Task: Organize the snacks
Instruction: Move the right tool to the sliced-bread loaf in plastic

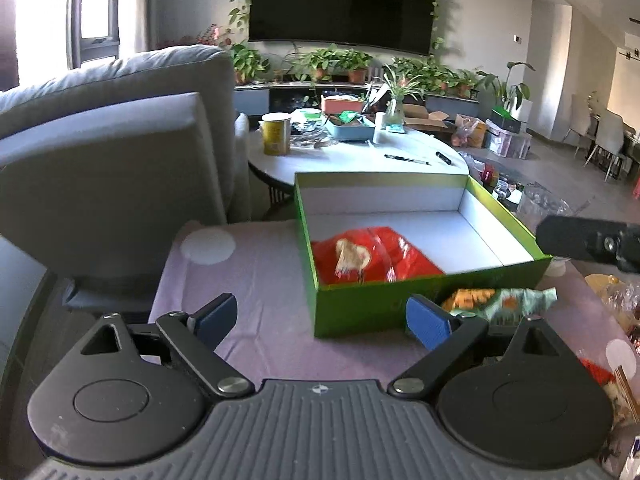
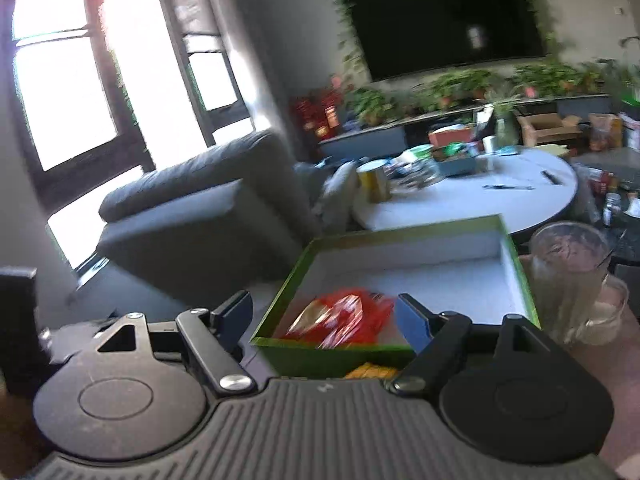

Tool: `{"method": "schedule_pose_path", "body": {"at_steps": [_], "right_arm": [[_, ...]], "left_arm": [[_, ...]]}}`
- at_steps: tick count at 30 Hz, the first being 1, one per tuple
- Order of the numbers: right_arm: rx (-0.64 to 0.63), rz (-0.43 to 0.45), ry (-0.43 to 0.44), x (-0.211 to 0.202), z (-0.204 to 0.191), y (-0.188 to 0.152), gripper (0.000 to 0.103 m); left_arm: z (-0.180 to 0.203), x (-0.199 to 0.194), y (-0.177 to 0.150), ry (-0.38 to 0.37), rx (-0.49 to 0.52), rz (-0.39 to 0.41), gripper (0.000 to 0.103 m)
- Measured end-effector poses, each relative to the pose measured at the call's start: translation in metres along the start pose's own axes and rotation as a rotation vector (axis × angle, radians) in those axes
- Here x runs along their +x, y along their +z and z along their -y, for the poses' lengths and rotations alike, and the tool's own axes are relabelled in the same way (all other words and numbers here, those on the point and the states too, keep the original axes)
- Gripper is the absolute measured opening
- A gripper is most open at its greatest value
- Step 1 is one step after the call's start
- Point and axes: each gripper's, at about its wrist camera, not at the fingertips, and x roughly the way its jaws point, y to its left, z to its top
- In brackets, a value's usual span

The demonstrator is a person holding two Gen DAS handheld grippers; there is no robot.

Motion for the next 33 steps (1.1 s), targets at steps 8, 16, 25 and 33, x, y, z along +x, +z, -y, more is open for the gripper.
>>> {"method": "schedule_pose_path", "body": {"at_steps": [8, 16, 25, 33], "right_arm": [[0.026, -0.102, -0.03, -0.004, -0.005, -0.025, 0.062], [0.041, -0.16, -0.039, -0.013, -0.018, -0.047, 0.062], [0.076, -0.215, -0.032, -0.017, -0.019, -0.067, 0.061], [0.193, -0.272, 0.036, -0.014, -0.009, -0.073, 0.059]], "left_arm": [[-0.007, -0.023, -0.041, 0.045, -0.028, -0.035, 0.091], [-0.003, -0.034, -0.063, 0.027, -0.028, -0.066, 0.091], [-0.002, -0.036, -0.078, 0.019, -0.024, -0.137, 0.091], [-0.013, -0.04, -0.085, -0.064, -0.105, -0.178, 0.082]]}}
